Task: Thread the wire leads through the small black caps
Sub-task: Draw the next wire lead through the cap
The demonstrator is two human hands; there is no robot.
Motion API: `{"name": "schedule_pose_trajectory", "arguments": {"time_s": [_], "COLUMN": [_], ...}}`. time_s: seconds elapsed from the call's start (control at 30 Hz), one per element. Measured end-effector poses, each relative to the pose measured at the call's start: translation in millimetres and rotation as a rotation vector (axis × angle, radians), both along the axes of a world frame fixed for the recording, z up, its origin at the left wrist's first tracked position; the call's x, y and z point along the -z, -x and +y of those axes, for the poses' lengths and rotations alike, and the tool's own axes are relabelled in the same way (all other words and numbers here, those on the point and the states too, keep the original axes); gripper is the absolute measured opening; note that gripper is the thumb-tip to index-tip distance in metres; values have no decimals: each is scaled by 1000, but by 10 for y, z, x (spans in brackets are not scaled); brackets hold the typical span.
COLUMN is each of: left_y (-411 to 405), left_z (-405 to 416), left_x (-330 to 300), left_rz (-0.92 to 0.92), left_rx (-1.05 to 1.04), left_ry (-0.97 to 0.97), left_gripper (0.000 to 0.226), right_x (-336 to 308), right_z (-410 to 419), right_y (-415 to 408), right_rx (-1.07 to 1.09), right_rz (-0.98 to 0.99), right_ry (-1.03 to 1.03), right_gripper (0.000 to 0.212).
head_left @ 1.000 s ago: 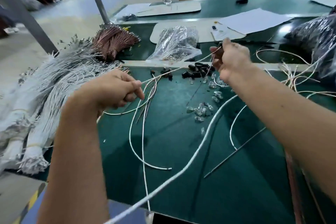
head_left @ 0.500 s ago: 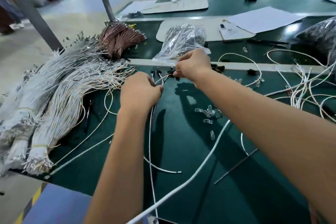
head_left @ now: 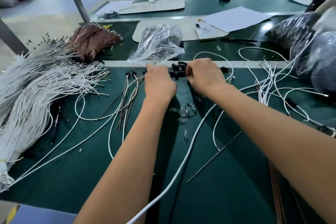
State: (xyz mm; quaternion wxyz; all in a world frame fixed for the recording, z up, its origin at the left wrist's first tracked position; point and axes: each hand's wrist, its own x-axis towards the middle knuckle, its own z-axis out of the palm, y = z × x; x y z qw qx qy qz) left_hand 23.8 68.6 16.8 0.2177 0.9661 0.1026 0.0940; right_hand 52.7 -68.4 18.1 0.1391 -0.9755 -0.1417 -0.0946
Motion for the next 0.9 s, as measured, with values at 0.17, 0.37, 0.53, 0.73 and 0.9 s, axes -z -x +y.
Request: {"name": "schedule_pose_trajectory", "arguments": {"time_s": [0.17, 0.37, 0.53, 0.73, 0.9], "left_y": [-45, -46, -121, -117, -88], "left_z": [-219, -314, -345, -393, -341], "left_x": [-48, -11, -14, -47, 0], "left_rz": [3, -71, -36, -34, -94], "left_rx": [74, 47, 70, 89, 63], "left_ry": [99, 215, 187, 208, 180], "left_gripper": [25, 26, 31, 5, 10], "right_x": [22, 5, -32, -89, -60], "right_z": [-30, -50, -55, 18, -31], "right_y": [-30, -107, -131, -121, -33], "right_rx": [31, 14, 35, -55, -79], "right_rz": [-6, 54, 68, 20, 22], "right_ry": [-71, -38, -62, -44, -128], "right_gripper": [28, 28, 24, 12, 16]}}
